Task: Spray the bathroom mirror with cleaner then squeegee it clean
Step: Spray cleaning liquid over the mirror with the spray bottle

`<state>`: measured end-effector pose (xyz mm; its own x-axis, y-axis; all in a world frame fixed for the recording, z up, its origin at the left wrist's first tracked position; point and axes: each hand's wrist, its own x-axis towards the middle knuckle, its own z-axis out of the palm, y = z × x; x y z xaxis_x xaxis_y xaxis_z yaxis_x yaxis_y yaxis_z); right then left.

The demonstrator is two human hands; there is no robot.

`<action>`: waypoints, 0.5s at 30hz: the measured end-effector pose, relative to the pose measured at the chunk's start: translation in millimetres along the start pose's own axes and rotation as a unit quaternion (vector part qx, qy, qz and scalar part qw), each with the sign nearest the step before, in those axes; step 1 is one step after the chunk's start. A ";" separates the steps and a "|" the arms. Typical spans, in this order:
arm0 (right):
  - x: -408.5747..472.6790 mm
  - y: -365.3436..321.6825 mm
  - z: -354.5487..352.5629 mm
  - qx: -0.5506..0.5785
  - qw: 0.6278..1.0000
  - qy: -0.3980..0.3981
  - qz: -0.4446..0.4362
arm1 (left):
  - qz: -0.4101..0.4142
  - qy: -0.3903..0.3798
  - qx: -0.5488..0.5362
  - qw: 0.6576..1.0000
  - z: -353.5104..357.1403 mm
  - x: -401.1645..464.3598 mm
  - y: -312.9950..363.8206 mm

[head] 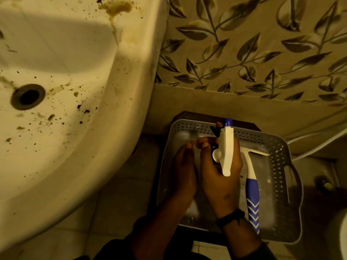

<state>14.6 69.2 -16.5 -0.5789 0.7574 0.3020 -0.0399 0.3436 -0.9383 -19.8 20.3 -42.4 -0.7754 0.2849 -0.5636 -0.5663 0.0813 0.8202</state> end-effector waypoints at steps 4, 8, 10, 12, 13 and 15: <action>-4.5 3.6 2.0 0.002 1.000 0.008 0.010 | 0.029 0.011 -0.014 0.999 1.0 1.6 -5.7; -6.1 14.2 2.1 -0.009 1.000 0.003 0.026 | 0.031 0.019 -0.031 0.999 1.9 5.8 -10.3; -8.0 19.2 1.5 -0.018 0.999 0.000 0.026 | 0.035 0.019 -0.025 0.999 2.3 7.2 -11.6; -9.7 23.5 1.2 -0.027 0.999 -0.005 0.027 | 0.047 0.013 -0.014 0.999 2.0 7.7 -12.1; -10.2 24.8 1.2 -0.033 0.999 -0.009 0.029 | 0.049 0.007 -0.014 0.999 1.2 8.1 -12.7; -10.9 24.9 2.1 -0.042 0.998 -0.018 0.032 | 0.037 -0.015 -0.021 0.999 -0.9 8.7 -12.8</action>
<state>18.1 68.3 -43.6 -0.6065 0.7597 0.2345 0.0663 0.3422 -0.9373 -19.5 20.9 -57.8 -0.8072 0.3168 -0.4981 -0.5198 0.0187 0.8541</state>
